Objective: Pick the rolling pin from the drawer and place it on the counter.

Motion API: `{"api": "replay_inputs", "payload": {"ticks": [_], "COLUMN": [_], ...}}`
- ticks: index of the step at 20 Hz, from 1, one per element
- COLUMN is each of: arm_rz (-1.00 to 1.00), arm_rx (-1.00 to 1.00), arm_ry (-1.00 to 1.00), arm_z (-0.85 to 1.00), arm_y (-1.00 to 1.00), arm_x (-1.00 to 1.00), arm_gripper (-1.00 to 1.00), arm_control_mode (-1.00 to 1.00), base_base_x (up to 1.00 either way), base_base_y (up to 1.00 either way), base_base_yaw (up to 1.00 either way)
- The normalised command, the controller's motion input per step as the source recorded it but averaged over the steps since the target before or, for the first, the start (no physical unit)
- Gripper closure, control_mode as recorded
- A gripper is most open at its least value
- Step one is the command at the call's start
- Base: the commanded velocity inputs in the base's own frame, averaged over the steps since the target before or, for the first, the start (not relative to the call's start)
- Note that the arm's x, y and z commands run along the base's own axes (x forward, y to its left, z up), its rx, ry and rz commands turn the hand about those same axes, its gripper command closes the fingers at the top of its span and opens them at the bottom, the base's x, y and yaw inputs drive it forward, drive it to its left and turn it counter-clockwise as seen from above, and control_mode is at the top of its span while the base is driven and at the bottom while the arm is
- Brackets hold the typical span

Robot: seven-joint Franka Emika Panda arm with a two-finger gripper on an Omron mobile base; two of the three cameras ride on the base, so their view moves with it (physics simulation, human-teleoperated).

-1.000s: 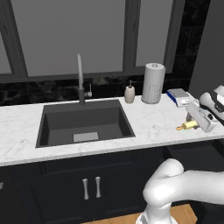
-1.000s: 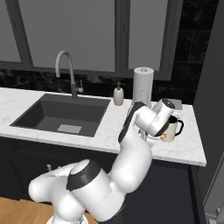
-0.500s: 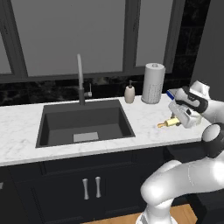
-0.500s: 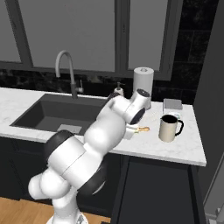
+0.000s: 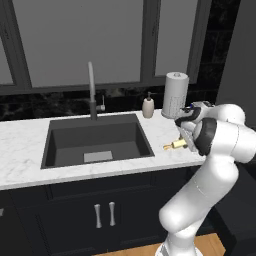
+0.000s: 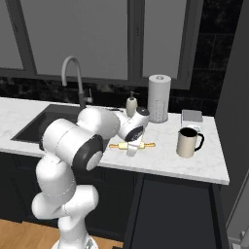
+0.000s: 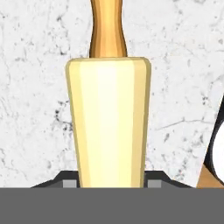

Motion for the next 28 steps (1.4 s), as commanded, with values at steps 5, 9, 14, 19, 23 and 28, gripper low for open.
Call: {"api": "replay_inputs", "payload": {"ticks": [5,9,14,19,23,28], "arm_rz": [-0.04,-0.03,0.0,0.05,0.11,0.11], "arm_rx": [0.0,0.0,0.0,0.0,0.0,0.0], "arm_ry": [0.0,-0.01,-0.17,-0.44,-0.58,-0.63], "arm_z": [0.1,0.51,0.8,0.98,1.0,1.0], "arm_y": [0.3,0.17,0.06,0.07,0.11,0.14], "arm_x": [0.46,-0.03,-0.5,-1.0,-1.0,-1.0], "arm_gripper": [-1.0,-1.0,-1.0,-1.0,-1.0,-1.0], "arm_control_mode": [-1.0,-1.0,-1.0,-1.0,-1.0,-1.0], "base_base_x": [0.0,0.0,0.0,0.0,0.0,0.0], "base_base_y": [0.0,0.0,0.0,0.0,0.0,0.0], "base_base_yaw": [0.0,0.0,0.0,0.0,0.0,0.0]}}
